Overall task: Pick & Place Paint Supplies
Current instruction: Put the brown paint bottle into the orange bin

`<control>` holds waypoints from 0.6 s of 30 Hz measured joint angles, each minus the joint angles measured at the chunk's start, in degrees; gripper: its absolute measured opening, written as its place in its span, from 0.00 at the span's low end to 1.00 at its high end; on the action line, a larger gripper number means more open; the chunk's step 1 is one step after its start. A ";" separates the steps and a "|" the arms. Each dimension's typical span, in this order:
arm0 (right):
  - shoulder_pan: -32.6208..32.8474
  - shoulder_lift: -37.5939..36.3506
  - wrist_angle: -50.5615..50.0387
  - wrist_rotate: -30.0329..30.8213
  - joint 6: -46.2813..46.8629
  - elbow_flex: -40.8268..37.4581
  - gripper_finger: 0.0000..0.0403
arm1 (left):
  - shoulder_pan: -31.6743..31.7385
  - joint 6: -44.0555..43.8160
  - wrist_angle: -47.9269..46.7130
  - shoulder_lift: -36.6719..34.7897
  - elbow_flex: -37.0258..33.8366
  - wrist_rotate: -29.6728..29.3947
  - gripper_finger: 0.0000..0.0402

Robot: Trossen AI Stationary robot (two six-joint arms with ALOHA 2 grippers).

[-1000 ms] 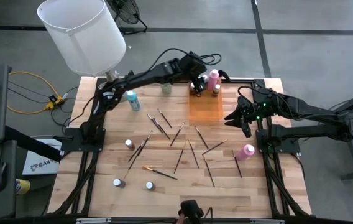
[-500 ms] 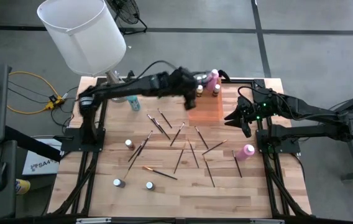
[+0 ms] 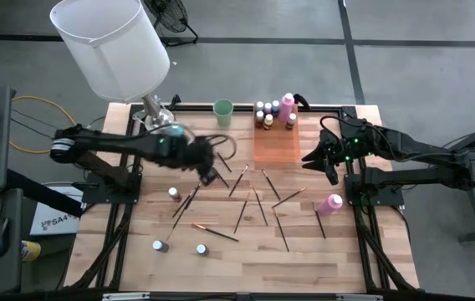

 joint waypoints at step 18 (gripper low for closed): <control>-0.02 -0.02 0.20 0.01 0.00 0.00 0.28 | -18.46 -35.60 -24.38 -11.79 -9.57 6.10 0.53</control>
